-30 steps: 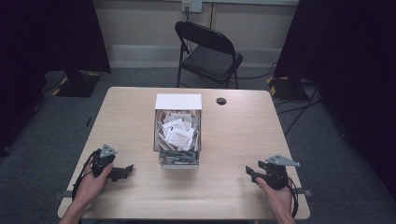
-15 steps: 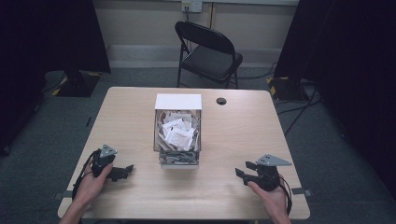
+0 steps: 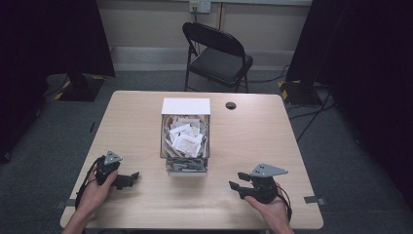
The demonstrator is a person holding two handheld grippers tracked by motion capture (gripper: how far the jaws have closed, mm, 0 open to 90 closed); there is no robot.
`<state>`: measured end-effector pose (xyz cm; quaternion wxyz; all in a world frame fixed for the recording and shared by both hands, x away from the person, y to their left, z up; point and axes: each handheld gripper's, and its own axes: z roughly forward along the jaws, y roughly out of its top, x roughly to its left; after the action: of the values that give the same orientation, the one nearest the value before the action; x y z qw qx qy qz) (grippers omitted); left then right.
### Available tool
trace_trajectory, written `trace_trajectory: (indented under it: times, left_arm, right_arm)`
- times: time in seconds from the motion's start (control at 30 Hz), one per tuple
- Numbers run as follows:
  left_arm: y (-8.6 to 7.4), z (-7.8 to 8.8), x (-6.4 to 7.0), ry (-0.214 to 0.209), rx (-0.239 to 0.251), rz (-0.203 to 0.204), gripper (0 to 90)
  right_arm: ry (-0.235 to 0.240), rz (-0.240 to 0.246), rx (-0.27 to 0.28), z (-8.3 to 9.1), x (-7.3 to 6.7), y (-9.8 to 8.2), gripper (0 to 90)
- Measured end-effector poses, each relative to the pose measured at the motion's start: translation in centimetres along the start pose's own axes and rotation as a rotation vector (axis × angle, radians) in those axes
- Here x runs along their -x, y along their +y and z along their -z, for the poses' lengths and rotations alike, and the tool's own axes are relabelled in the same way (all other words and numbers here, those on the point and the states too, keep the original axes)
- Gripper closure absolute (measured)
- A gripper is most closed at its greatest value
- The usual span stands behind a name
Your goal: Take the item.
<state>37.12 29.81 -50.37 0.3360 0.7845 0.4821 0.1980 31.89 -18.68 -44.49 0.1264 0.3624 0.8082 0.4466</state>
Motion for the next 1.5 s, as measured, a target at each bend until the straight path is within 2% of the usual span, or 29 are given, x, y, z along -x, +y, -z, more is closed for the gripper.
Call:
trace_trajectory:
  times: [0.27, 0.43, 0.57, 0.8, 1.1, 1.5]
  left_arm:
    - [0.0, 0.0, 0.0, 0.0, 0.0, 0.0, 0.0]
    - [0.0, 0.0, 0.0, 0.0, 0.0, 0.0, 0.0]
    - [0.0, 0.0, 0.0, 0.0, 0.0, 0.0, 0.0]
    - [0.0, 0.0, 0.0, 0.0, 0.0, 0.0, 0.0]
    - [0.0, 0.0, 0.0, 0.0, 0.0, 0.0, 0.0]
    - [0.0, 0.0, 0.0, 0.0, -0.001, -0.001, 0.0]
  right_arm:
    - [0.059, 0.036, 0.025, -0.9, -2.0, 1.3, 53.8]
    - [0.111, 0.058, 0.027, -1.8, -3.2, 2.1, 52.3]
    - [0.127, 0.07, 0.033, -2.4, -3.9, 2.8, 52.9]
    - [0.144, 0.09, 0.06, -3.5, -4.4, 4.5, 56.1]
    - [0.167, 0.106, 0.086, -4.9, -4.8, 5.7, 59.1]
    - [0.198, 0.11, 0.102, -6.6, -4.9, 6.2, 63.0]
